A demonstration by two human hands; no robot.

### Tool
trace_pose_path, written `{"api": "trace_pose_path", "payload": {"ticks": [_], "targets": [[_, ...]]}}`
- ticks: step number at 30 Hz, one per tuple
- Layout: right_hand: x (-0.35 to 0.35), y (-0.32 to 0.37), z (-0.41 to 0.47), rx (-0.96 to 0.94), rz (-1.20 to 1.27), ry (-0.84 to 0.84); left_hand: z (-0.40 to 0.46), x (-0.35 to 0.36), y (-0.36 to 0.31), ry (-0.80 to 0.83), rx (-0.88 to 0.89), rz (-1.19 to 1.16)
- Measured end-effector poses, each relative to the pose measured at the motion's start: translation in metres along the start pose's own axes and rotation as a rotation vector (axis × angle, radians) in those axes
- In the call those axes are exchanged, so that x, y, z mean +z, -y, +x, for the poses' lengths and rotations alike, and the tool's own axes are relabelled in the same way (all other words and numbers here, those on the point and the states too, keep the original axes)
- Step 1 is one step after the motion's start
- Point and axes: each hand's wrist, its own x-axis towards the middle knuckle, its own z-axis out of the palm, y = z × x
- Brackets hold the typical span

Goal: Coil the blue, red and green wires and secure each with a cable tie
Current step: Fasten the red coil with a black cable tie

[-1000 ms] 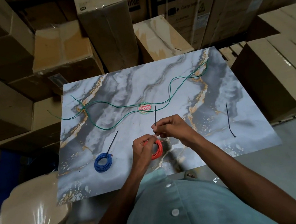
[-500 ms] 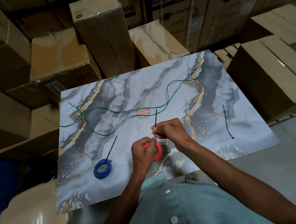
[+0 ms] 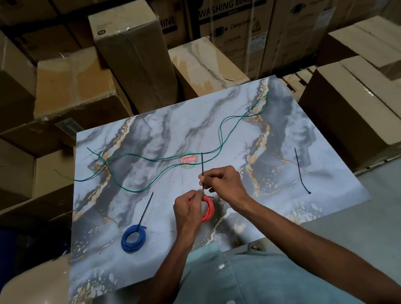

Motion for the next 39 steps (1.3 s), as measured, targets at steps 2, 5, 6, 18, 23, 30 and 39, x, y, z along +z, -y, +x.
{"api": "trace_pose_path", "payload": {"ticks": [2,5,6,18,23,30,39], "targets": [[-0.002,0.002,0.001,0.015,0.036,0.005,-0.001,-0.001,0.001,-0.007,0.028,0.009],[-0.004,0.003,0.000,0.030,0.075,-0.002,-0.004,0.001,0.001,-0.022,0.022,-0.025],[-0.004,0.003,0.000,0.032,0.084,-0.005,-0.004,0.002,0.001,-0.024,0.010,-0.032],[-0.001,0.019,-0.016,0.274,0.224,0.095,-0.005,0.002,0.006,0.040,-0.135,-0.028],[0.000,0.021,-0.021,0.420,0.291,0.224,-0.002,0.000,0.009,0.049,-0.157,-0.049],[-0.008,0.025,-0.001,0.176,0.100,0.196,-0.007,-0.004,0.003,-0.029,-0.157,-0.132],[-0.007,0.013,0.014,0.037,0.086,0.140,-0.010,-0.005,-0.004,0.066,-0.156,-0.266]]}}
